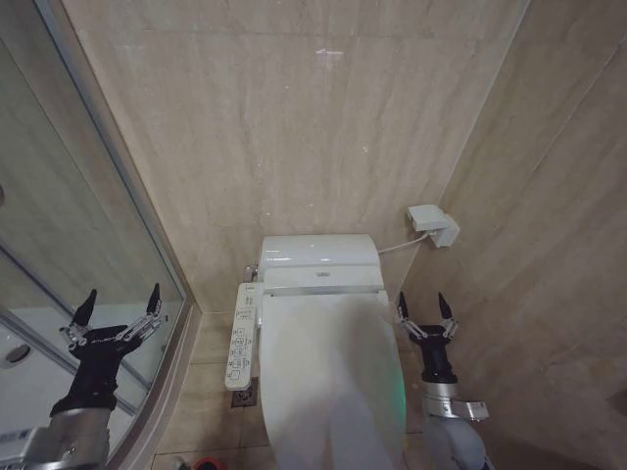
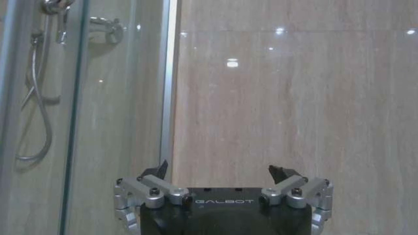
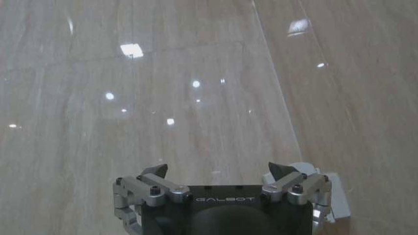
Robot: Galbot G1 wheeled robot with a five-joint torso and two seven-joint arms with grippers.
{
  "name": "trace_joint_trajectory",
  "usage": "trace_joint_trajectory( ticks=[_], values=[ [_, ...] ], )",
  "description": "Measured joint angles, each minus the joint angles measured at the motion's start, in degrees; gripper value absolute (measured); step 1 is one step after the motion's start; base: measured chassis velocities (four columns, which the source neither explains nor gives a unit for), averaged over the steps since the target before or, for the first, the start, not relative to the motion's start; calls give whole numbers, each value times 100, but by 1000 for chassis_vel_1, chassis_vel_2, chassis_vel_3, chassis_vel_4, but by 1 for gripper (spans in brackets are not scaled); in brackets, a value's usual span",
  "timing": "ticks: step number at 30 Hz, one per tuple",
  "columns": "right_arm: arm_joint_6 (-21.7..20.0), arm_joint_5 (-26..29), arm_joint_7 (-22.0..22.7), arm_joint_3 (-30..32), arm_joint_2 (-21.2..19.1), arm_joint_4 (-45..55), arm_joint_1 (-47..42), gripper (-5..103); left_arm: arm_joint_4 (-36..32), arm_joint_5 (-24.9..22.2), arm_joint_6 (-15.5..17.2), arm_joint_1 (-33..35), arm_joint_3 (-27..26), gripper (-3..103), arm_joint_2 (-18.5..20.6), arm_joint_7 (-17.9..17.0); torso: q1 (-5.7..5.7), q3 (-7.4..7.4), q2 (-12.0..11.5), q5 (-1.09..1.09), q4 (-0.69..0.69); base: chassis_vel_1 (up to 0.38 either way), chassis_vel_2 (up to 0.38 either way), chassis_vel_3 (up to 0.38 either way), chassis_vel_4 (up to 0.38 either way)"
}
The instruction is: Open the toilet lid, clean the toilet bowl with a toilet brush, close the toilet lid, and flush.
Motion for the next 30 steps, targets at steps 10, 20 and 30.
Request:
trace_joint_trajectory(
  ticks=[10, 20, 30],
  values=[
    [15, 5, 23, 62, -76, 72, -51, 100, 88, -6, -27, -73, 3, 100, -206, 43, 1, 1, 0, 0, 1, 0, 0, 0, 0],
    [73, 70, 17, 94, -91, 76, -99, 100, 24, -2, -61, -17, -65, 100, -278, 71, 2, 1, -1, 0, 1, 85, -74, -64, 86],
    [162, 73, -32, 105, -43, 153, -156, 100, -70, 47, -160, 80, -75, 100, -373, 103, -5, -2, 3, -1, 1, 169, -161, -159, 155]
  ],
)
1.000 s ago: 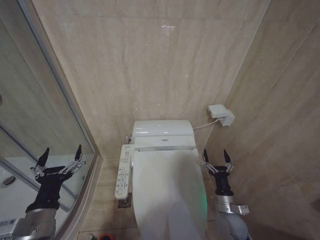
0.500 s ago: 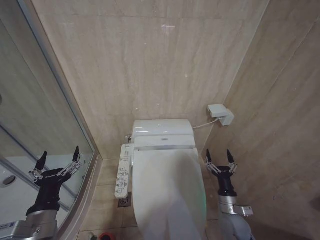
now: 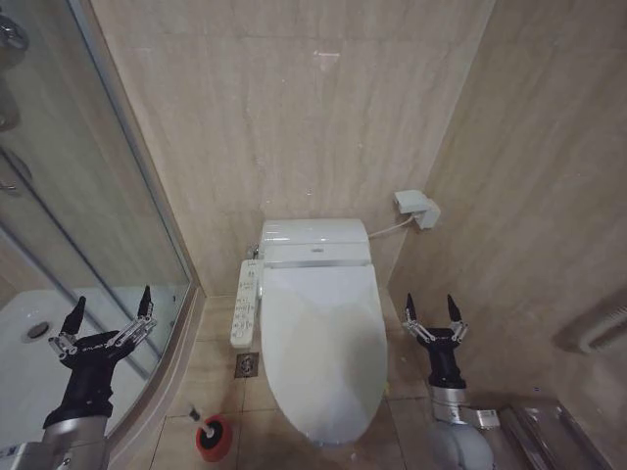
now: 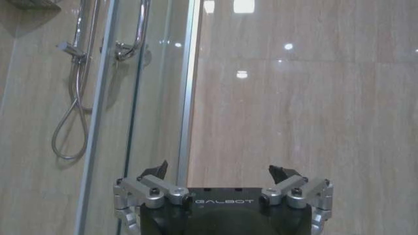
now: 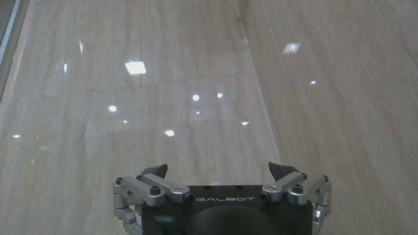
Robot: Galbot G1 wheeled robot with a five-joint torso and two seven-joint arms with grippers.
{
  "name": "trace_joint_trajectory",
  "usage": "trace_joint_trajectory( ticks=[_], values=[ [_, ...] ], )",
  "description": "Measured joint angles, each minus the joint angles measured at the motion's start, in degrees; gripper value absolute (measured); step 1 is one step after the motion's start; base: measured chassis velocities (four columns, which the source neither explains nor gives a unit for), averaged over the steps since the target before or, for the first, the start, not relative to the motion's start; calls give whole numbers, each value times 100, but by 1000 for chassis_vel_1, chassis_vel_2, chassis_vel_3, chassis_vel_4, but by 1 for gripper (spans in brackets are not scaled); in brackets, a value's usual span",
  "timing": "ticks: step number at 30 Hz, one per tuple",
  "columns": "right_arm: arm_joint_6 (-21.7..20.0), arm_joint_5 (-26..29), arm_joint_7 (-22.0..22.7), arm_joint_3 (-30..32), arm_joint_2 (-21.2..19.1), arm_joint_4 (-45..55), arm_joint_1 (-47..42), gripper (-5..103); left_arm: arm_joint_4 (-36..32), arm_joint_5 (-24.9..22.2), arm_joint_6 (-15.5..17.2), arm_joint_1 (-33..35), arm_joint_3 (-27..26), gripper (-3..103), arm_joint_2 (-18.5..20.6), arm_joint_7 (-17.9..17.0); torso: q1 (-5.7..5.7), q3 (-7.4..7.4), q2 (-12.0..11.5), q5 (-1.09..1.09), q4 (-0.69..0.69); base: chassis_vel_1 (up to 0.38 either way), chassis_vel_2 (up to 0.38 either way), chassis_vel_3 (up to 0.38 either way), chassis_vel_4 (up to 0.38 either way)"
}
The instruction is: Open the toilet lid, clean the toilet bowl with a toilet brush, close the toilet lid, and flush.
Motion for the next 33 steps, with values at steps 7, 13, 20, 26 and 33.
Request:
trace_joint_trajectory(
  ticks=[7, 13, 20, 26, 33],
  values=[
    [23, 44, -19, 57, -40, 36, -36, 100, -47, 23, -5, 19, 7, 100, -42, 21, 9, 4, -4, 0, 0, -26, 29, 17, -34],
    [23, 70, -35, 106, -80, -21, -34, 100, -56, 32, -37, 35, 20, 100, -49, 29, 7, 3, -4, 0, 0, -22, 29, 17, -27],
    [3, 139, -48, 229, -84, 85, -115, 100, -8, 45, -45, 48, 53, 100, -91, 33, 4, 2, -3, 0, -1, 0, 0, 0, 0],
    [12, 152, -78, 290, -76, 179, -222, 100, -10, 55, -43, 67, 55, 100, -28, 42, 5, 2, -3, 0, 0, 0, 0, 0, 0],
    [36, 122, -156, 292, 83, 285, -324, 100, 31, 26, -62, 42, 83, 100, 67, 37, 7, 3, -3, 0, 0, 7, -7, -3, 11]
  ],
)
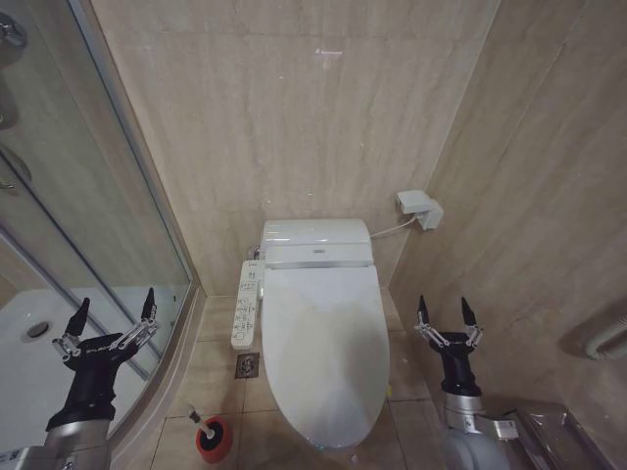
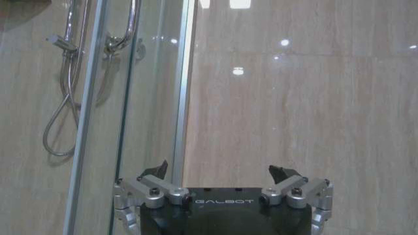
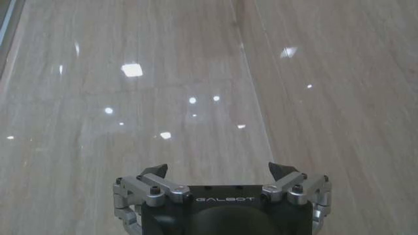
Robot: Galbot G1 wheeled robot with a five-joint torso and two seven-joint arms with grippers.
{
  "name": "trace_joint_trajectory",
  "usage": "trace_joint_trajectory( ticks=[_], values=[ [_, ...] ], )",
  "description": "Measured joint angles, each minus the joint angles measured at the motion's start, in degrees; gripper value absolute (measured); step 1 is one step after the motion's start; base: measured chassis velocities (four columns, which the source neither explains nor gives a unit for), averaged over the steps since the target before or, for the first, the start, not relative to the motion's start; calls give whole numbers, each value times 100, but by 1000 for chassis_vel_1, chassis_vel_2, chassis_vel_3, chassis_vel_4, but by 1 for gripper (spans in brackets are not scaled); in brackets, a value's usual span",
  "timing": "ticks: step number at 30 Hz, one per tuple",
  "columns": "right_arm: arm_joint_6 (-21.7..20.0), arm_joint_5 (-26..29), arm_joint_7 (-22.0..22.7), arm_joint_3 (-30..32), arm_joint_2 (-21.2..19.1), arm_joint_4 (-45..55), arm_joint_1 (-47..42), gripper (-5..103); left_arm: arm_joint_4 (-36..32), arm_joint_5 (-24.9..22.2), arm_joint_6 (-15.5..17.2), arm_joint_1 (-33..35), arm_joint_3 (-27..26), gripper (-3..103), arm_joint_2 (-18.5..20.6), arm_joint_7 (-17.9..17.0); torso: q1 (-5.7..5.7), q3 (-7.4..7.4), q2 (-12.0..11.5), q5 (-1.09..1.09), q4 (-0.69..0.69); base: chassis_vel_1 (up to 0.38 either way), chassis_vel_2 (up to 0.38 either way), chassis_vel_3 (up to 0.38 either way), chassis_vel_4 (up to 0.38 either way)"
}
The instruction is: Open the toilet lid, clean the toilet bowl with a toilet brush, close the toilet lid, and flush.
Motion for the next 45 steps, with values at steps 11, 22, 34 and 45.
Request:
trace_joint_trajectory(
  ticks=[11, 22, 34, 45],
  values=[
    [70, -52, -7, 91, 238, -137, -49, 100, 112, -108, -10, -62, 12, 100, 173, -7, -1, 0, 0, 0, 1, 128, -144, -133, 142],
    [54, -43, 10, 83, 284, -275, 79, 100, 254, -115, -3, -147, 112, 100, 146, -5, -2, -1, 2, 0, 0, 270, -266, -277, 259],
    [55, 0, 26, 14, 195, -446, 253, 100, 471, -87, -1, -289, 236, 100, 74, 7, -7, -2, 4, -2, 0, 237, -238, -242, 238],
    [37, 43, 34, -34, 157, -576, 332, 100, 506, -21, 15, -303, 301, 100, -17, 24, 5, 2, -2, -1, 1, -58, 32, 66, -43]
  ],
)
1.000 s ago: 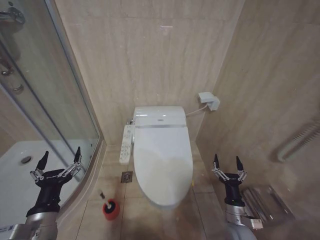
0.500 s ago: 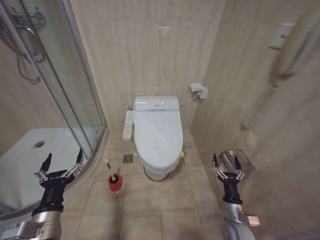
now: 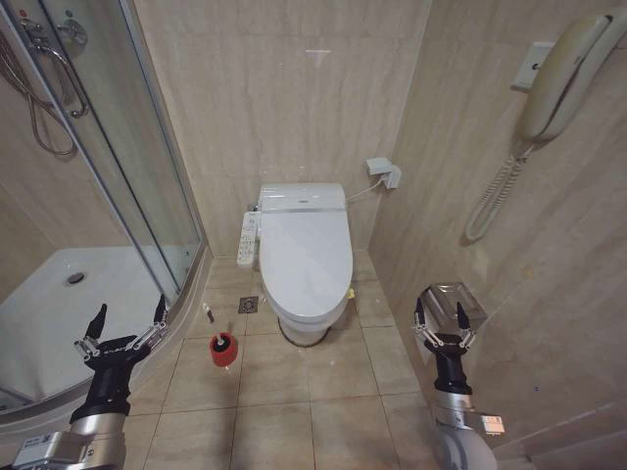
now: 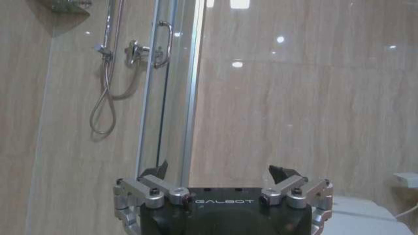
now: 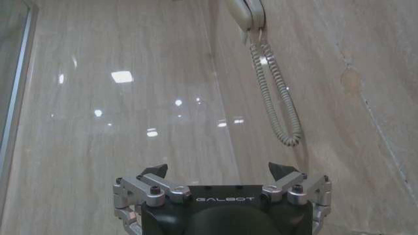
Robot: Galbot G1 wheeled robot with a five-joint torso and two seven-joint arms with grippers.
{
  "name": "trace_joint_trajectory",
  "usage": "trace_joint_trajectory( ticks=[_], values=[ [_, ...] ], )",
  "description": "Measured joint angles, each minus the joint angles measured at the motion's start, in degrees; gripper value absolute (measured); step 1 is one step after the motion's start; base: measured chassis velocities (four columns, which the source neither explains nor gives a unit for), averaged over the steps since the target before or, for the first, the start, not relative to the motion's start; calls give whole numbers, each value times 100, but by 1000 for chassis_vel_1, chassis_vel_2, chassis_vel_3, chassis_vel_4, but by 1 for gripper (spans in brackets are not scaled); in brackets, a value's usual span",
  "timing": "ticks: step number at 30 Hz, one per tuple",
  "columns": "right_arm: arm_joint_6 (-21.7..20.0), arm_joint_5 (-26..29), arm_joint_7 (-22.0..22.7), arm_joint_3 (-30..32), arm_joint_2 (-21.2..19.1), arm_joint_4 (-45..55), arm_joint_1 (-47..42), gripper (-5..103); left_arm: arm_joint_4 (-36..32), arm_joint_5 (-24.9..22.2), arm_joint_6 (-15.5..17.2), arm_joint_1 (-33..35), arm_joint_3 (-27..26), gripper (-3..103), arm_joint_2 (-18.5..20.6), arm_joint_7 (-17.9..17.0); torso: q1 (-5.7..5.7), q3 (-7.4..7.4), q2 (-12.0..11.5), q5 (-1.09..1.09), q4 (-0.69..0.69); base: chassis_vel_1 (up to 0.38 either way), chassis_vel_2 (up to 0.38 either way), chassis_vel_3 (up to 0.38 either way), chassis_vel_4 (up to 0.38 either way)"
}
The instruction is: Open the toilet lid, clean the toilet bowl with a toilet brush, close the toilet lid, and flush.
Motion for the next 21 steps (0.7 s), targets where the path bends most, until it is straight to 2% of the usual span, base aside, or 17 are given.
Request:
trace_joint_trajectory(
  ticks=[21],
  values=[
    [4, -3, 6, -114, -31, -12, 1, 100, 113, 105, -116, 80, -77, 100, -192, 12, -7, -3, 3, 1, -1, 9, -11, -9, 6]
  ],
)
